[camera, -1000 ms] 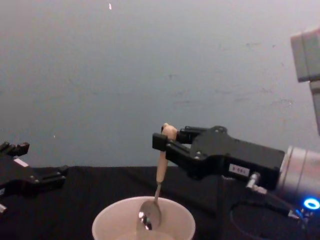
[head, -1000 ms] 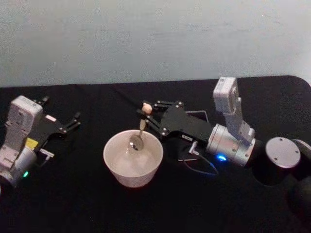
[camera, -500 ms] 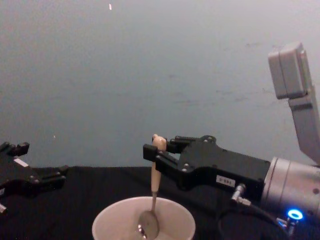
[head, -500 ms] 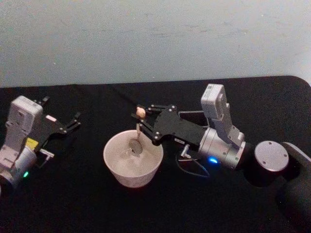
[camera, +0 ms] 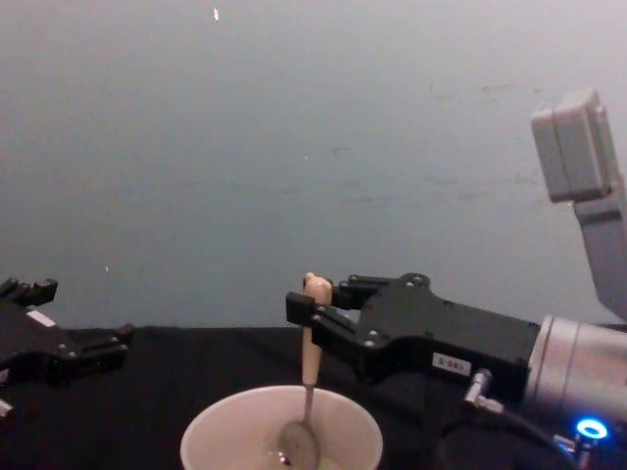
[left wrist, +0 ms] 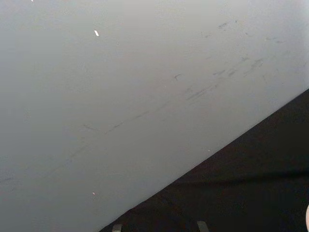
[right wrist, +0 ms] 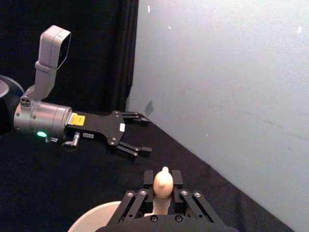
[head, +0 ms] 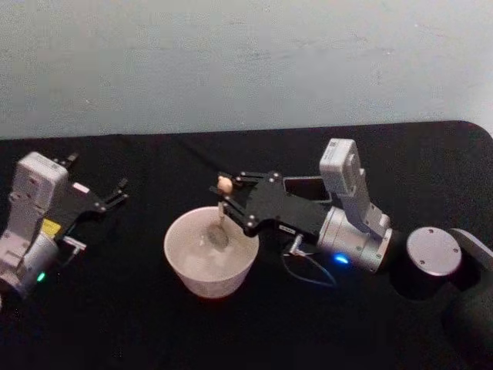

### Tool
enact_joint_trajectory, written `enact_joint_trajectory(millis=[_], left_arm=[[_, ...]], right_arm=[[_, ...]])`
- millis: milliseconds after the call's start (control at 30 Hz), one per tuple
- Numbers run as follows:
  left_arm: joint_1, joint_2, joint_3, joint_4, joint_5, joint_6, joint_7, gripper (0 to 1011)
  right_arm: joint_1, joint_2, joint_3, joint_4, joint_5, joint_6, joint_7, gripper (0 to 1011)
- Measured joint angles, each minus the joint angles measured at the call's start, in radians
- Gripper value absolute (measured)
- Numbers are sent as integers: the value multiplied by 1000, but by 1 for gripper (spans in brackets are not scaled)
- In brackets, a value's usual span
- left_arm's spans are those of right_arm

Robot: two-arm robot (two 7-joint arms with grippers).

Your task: Pick up the stirring spoon with one hand, stir inside the cup, then place it back in its original position.

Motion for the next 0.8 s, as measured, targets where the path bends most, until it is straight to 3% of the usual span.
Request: enact_joint_trajectory(millis=[233,467,800], left_arm=[[0,0,0,0,0,0,0,1001],[0,0,0,0,0,0,0,1001],[0,0,0,0,0,0,0,1001]], right_arm=[[-17,23,15,-27,-1,9,-4,213],[-61,62,25,-99,21,33,4,213],[-109,91,6,-178,49,60,29,213]])
